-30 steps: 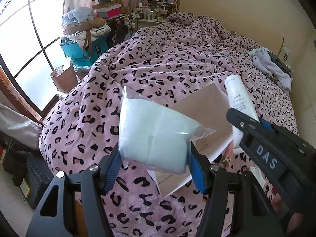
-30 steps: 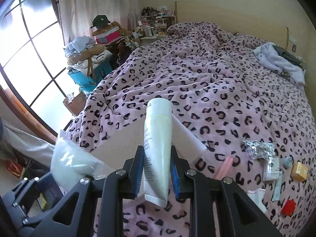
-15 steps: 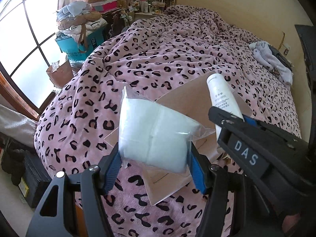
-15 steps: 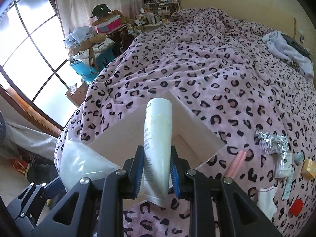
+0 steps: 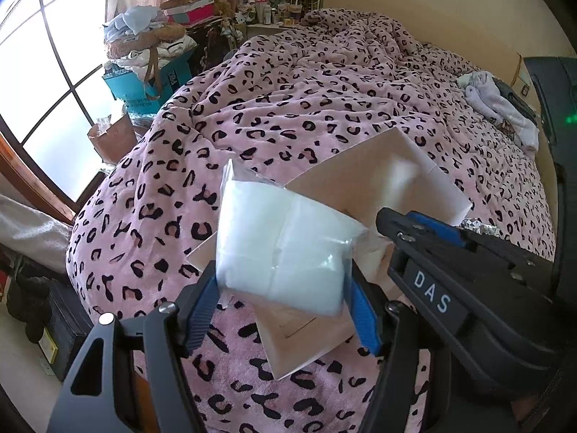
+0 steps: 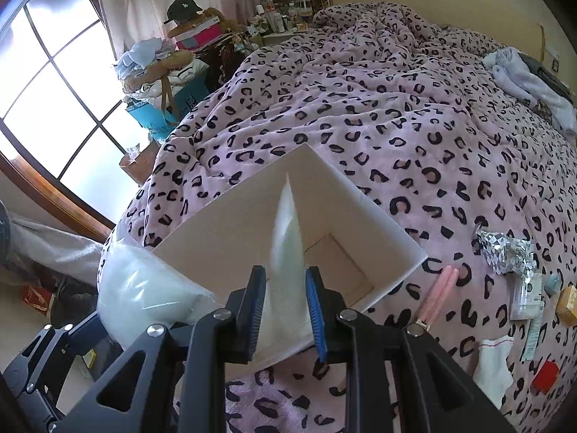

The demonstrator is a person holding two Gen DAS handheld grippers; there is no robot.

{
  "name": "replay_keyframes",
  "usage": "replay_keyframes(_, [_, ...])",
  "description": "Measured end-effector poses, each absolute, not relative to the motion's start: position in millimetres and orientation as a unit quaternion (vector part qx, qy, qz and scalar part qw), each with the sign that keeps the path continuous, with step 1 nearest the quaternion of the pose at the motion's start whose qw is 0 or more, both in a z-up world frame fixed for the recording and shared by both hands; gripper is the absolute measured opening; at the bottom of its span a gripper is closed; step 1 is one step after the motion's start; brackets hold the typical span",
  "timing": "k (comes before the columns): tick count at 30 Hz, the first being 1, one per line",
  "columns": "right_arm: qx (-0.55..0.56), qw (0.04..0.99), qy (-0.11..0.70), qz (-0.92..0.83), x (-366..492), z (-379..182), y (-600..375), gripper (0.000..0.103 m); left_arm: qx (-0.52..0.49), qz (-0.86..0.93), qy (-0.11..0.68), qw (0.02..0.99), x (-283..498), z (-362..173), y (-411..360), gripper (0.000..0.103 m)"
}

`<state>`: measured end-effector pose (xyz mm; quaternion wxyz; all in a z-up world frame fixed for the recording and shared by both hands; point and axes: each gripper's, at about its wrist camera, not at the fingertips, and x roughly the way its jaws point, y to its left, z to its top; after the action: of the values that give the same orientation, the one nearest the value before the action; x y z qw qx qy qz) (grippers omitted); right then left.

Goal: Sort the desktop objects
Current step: 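Open the right tool to drop the lotion tube into the box while the left tool holds the pads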

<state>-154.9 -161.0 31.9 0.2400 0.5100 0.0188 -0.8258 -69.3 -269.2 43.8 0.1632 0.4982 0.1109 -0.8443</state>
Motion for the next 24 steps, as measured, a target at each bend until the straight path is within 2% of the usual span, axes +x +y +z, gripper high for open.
replay_keyframes(10, [0.505, 0.238, 0.029, -0.829, -154, 36, -160, 0.024, 0.497, -0.846, 0.106, 0.160, -72, 48, -263, 0.074])
replay_keyframes(16, [0.501, 0.227, 0.020, -0.835, -159, 48, -152, 0.030, 0.487, -0.854, 0.092, 0.159, -71, 52, -260, 0.083])
replay_keyframes(18, [0.497, 0.221, 0.020, -0.839, -160, 54, -148, 0.032, 0.482, -0.858, 0.089, 0.156, -72, 56, -259, 0.092])
replay_keyframes(24, [0.482, 0.202, 0.017, -0.852, -162, 70, -132, 0.036, 0.472, -0.865, 0.088, 0.143, -76, 64, -253, 0.099])
